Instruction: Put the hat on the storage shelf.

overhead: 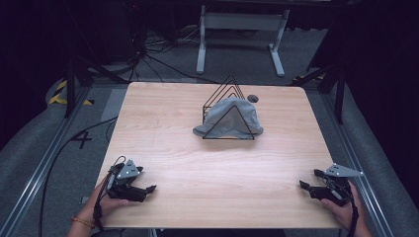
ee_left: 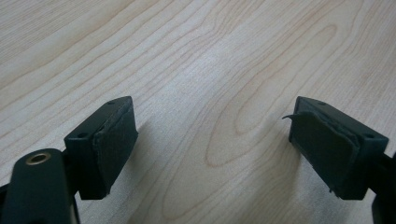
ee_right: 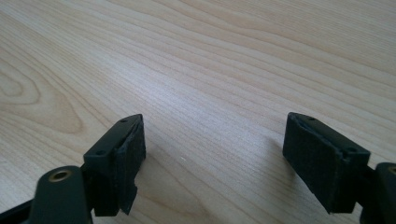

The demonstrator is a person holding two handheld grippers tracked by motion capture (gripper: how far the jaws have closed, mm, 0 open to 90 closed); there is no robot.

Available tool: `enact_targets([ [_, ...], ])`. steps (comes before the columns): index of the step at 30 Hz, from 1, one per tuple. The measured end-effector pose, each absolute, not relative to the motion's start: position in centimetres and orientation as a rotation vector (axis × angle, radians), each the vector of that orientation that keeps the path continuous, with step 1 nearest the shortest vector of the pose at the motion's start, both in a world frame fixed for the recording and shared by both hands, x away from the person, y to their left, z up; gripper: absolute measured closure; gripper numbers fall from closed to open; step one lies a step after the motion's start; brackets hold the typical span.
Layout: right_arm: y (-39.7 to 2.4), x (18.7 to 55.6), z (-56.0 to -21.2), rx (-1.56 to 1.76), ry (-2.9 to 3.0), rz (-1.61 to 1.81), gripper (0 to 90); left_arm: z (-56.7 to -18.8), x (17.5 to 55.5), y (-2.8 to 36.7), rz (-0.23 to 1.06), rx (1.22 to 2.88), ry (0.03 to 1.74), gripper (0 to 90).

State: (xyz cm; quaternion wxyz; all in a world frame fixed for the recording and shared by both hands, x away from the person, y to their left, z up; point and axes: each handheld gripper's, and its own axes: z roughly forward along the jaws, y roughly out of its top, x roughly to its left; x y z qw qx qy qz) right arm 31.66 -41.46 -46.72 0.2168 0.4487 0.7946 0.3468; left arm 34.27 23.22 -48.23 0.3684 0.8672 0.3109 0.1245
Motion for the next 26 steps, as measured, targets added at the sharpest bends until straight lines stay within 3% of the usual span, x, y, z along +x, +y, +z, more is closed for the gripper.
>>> enact_targets([
  [26,-41.42,31.72,-46.72,1.253,2.196,0.961,20.6,-48.24,34.31,23.24,0.316,2.224,0.800,15.5],
])
